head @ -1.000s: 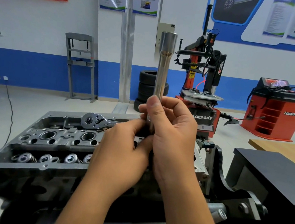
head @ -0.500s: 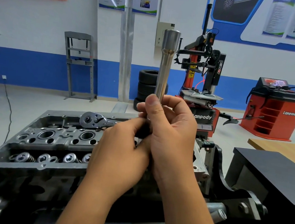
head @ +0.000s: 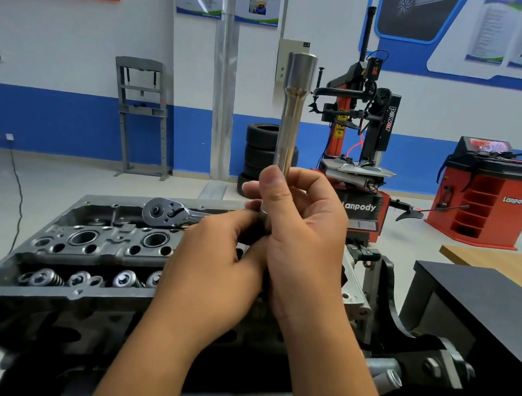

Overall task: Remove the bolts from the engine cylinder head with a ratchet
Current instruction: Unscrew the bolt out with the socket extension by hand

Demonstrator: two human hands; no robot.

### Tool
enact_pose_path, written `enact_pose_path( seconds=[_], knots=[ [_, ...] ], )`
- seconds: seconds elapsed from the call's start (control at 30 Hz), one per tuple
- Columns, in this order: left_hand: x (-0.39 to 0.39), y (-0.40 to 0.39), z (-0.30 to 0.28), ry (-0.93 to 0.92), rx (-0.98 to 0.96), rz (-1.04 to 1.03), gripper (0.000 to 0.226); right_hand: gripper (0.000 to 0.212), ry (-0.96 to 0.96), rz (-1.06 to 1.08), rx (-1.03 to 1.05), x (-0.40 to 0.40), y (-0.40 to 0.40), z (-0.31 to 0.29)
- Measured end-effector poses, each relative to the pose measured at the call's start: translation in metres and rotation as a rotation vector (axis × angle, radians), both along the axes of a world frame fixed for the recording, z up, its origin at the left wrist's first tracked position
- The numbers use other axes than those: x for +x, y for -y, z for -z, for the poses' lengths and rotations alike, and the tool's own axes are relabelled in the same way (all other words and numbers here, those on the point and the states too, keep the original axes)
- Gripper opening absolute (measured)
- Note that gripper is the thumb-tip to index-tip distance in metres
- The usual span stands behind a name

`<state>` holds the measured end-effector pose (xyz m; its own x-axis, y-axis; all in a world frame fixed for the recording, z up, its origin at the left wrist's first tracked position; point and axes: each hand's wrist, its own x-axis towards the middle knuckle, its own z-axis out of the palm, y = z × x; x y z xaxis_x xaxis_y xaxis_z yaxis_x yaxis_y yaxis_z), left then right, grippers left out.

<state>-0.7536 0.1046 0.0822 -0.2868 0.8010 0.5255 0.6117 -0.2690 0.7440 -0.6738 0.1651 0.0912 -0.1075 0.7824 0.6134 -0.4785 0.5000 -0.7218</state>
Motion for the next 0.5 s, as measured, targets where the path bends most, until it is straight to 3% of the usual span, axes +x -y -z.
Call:
enact_pose_path(
  seconds=[0.33,0.5],
  knots=[
    [0.0001,-0.0026,0.0036,0.009,0.050,-0.131,0.037,0.023,0.022,0.003,-0.002,-0.0008,0.0029,-0.0006],
    [-0.0010,-0.0004,0.0014,-0.010,0.038,-0.004,0.036,0.018,0.006,0.010,0.010,-0.0009,0.0008,0.0003]
  ],
)
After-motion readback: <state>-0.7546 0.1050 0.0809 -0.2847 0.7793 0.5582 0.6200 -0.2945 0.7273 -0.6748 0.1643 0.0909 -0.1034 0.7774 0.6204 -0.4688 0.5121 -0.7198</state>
